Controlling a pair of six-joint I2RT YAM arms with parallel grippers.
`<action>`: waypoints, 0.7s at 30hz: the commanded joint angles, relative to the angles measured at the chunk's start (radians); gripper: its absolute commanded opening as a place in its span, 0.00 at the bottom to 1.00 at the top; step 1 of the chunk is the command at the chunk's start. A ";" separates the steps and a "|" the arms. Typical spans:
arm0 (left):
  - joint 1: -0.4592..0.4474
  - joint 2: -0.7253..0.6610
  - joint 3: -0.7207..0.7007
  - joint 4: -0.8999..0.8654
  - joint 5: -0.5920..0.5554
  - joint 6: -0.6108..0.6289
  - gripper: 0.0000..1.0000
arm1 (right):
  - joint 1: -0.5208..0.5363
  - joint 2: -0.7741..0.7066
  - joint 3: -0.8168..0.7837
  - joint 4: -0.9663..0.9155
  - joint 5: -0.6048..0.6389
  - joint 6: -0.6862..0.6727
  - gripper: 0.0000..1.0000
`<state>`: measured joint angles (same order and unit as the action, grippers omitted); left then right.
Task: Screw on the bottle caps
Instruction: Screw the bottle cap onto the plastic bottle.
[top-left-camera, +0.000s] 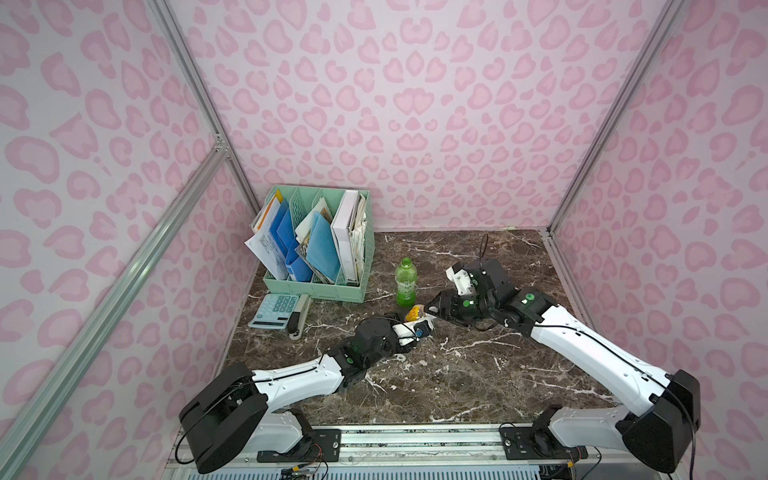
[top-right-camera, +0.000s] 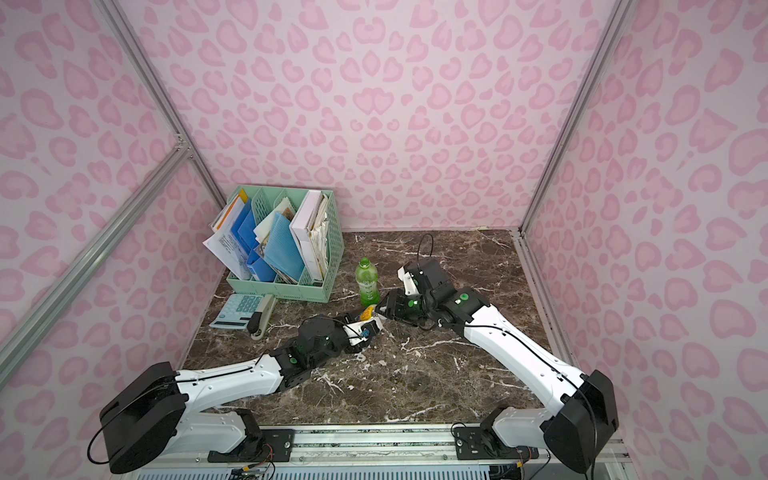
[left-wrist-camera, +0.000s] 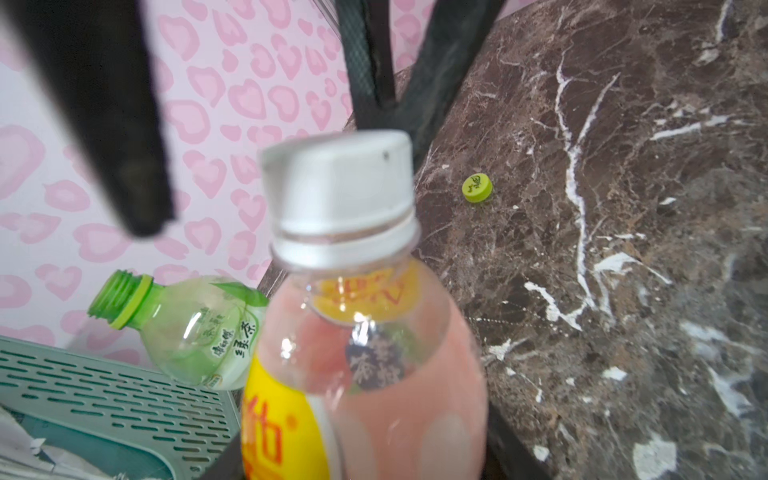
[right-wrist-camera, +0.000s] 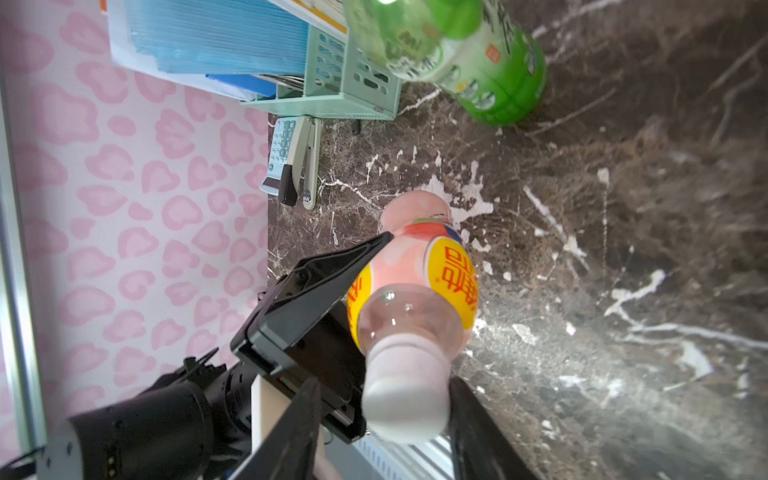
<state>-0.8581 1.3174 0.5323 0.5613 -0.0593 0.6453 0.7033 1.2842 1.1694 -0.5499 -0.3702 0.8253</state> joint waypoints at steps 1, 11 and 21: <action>0.024 0.006 0.010 -0.065 0.110 -0.013 0.45 | -0.017 -0.051 0.001 0.052 0.043 -0.394 0.61; 0.124 -0.020 0.058 -0.229 0.398 -0.052 0.45 | -0.057 -0.147 -0.010 -0.087 -0.033 -1.340 0.59; 0.125 0.009 0.096 -0.281 0.472 -0.045 0.45 | 0.013 -0.067 0.028 -0.194 0.050 -1.798 0.58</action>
<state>-0.7338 1.3228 0.6193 0.2947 0.3683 0.6044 0.7132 1.2228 1.1923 -0.7540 -0.3195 -0.8139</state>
